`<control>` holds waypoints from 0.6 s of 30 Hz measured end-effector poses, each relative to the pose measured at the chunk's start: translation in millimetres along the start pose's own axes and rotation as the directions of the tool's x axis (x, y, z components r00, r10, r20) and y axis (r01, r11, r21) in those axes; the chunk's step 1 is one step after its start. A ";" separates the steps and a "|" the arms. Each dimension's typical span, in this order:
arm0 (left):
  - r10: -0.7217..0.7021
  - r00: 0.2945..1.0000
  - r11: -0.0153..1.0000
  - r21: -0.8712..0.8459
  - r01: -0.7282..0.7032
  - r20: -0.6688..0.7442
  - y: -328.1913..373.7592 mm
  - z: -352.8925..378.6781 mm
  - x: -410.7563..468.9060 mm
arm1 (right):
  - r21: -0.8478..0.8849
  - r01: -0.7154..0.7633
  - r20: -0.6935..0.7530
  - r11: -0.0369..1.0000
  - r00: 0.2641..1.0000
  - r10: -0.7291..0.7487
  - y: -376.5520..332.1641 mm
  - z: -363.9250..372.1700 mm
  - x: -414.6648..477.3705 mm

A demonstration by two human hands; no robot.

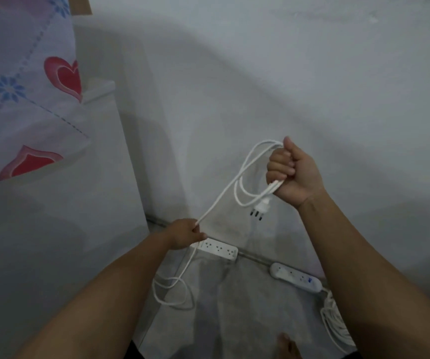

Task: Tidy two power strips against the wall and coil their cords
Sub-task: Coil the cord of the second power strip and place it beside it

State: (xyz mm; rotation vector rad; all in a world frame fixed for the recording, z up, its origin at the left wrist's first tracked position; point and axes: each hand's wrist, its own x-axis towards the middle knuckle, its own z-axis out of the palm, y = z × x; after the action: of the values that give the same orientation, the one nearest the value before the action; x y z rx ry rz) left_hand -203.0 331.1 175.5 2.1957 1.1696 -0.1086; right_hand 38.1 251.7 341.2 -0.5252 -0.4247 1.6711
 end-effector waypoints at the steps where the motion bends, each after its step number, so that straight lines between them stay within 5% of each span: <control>1: 0.004 1.000 1.000 0.025 -0.004 -0.017 0.0 0.2 1.3 | 0.026 0.087 -0.064 0.996 0.994 -0.085 -0.4 2.7 -1.0; 4: -0.004 1.000 0.982 0.189 0.007 -0.015 2.6 3.5 -2.7 | -0.021 0.248 -0.201 0.969 0.948 -0.247 9.4 14.8 1.5; 7: 0.032 0.999 0.878 0.477 -0.037 0.018 4.6 6.8 -8.6 | -0.299 0.306 -0.290 0.904 0.874 -0.391 30.4 29.6 11.1; 9: 0.091 0.993 0.800 0.589 -0.116 0.073 20.9 3.0 -12.2 | -0.619 0.255 -0.266 0.743 0.822 -0.503 45.2 30.3 14.8; 11: 0.164 0.978 0.772 0.600 -0.210 0.132 44.9 -0.7 -17.3 | -0.906 0.083 -0.175 0.416 0.820 -0.545 55.4 22.0 14.4; 14: 0.286 0.947 0.802 0.504 -0.320 0.145 75.7 -7.5 -25.3 | -0.990 -0.118 -0.143 0.082 0.883 -0.447 59.7 1.7 12.4; 18: 0.292 0.951 0.927 0.273 -0.255 -0.103 81.3 -28.4 -30.1 | -0.959 -0.273 -0.282 0.080 0.949 -0.143 63.1 -18.7 6.5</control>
State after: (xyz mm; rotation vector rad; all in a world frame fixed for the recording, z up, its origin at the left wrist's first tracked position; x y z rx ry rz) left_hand -164.7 293.2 249.1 2.6134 0.9506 0.0174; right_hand -3.8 247.6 290.3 -1.8821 -1.3870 1.0429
